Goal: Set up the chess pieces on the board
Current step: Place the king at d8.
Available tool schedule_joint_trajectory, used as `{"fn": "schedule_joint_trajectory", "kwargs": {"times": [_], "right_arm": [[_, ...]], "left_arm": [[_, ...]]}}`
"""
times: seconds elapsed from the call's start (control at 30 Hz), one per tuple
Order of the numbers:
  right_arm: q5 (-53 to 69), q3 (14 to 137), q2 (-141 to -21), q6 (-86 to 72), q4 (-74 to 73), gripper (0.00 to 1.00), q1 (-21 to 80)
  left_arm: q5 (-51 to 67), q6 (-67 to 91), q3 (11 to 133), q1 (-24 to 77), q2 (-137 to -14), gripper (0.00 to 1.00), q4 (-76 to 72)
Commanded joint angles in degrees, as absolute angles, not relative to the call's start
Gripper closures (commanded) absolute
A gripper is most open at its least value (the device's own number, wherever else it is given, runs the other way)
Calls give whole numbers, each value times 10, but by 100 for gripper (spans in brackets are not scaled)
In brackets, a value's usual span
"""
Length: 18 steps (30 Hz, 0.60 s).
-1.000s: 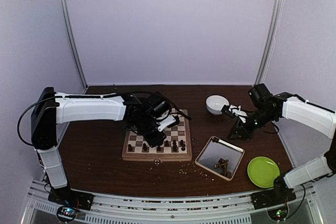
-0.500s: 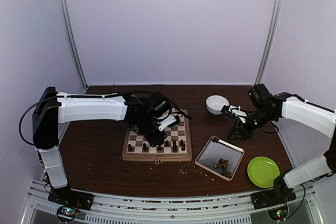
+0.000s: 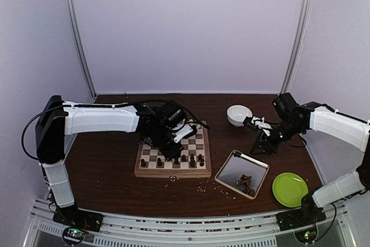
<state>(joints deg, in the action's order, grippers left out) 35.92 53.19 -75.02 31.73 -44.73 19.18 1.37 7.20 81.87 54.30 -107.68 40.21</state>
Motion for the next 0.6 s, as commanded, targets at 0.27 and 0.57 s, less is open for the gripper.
{"fn": "schedule_joint_trajectory", "kwargs": {"times": [0.27,0.57], "right_arm": [[354,530,-761,324,-449,65,189],[356,531,-766,326,-451,65,189]], "left_arm": [[22,76,801,541,-1076,96,375],[23,79,795,541,-1079,91,370]]}}
